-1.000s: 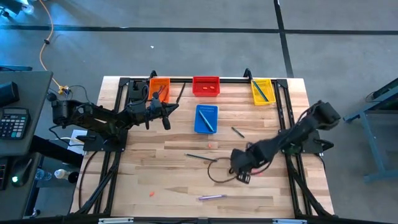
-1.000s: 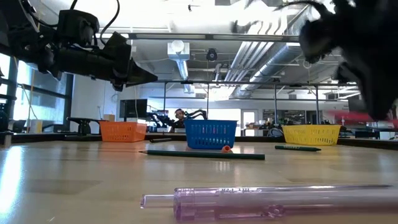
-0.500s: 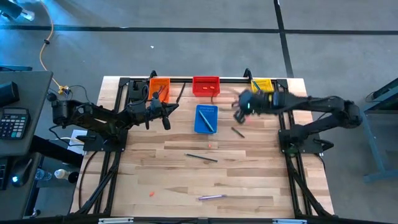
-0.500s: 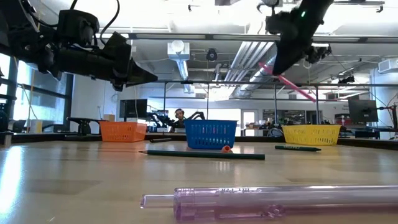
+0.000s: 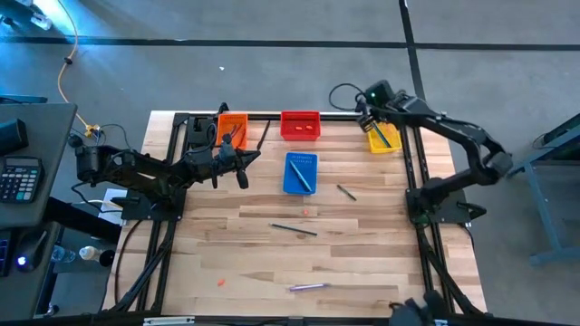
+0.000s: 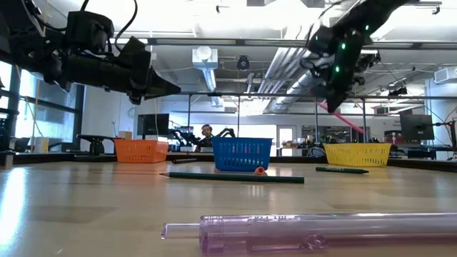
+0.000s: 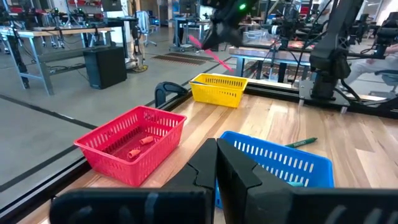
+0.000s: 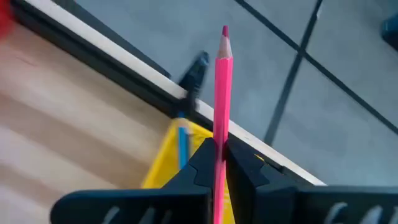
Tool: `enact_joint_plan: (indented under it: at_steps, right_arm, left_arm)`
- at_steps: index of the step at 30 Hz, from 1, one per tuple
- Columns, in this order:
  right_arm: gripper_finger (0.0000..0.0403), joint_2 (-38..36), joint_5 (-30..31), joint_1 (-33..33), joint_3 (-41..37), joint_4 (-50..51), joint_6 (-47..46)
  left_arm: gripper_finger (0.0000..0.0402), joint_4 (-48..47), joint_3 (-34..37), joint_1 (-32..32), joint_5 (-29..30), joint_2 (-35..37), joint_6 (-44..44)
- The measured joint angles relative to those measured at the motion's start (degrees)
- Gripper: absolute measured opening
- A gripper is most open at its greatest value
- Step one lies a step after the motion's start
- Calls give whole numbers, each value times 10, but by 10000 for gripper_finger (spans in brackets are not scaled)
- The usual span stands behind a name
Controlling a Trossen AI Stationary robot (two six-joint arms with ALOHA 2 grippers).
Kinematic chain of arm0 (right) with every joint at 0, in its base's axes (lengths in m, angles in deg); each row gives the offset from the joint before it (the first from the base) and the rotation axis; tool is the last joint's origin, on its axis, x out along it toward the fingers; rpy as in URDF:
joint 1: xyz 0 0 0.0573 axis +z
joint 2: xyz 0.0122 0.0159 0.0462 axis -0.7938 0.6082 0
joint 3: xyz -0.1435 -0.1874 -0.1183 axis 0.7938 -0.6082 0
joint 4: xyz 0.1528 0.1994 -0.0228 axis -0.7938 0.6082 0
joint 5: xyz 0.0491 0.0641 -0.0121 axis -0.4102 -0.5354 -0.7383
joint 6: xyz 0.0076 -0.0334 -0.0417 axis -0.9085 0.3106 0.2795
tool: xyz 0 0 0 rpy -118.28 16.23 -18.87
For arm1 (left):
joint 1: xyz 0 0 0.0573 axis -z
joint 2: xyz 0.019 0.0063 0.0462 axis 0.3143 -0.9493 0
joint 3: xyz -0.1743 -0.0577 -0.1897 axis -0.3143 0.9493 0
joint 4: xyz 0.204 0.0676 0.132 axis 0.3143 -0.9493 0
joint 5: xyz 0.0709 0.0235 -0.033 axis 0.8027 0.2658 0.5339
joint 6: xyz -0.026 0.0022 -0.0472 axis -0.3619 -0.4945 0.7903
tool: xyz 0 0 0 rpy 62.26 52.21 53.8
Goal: Sort crayons/erasers/pens/pencils in bins
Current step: Put the pink pencil into the yellow bin
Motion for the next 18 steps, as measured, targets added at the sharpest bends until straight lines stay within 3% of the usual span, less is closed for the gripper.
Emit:
enact_joint_plan:
  at_steps: [6,18]
  right_arm:
    - [7,61,-7,-44,0,-15,26]
    - [7,134,-5,-51,0,-50,34]
  left_arm:
    - [0,0,0,0,2,0,0]
    - [0,0,0,0,2,0,-5]
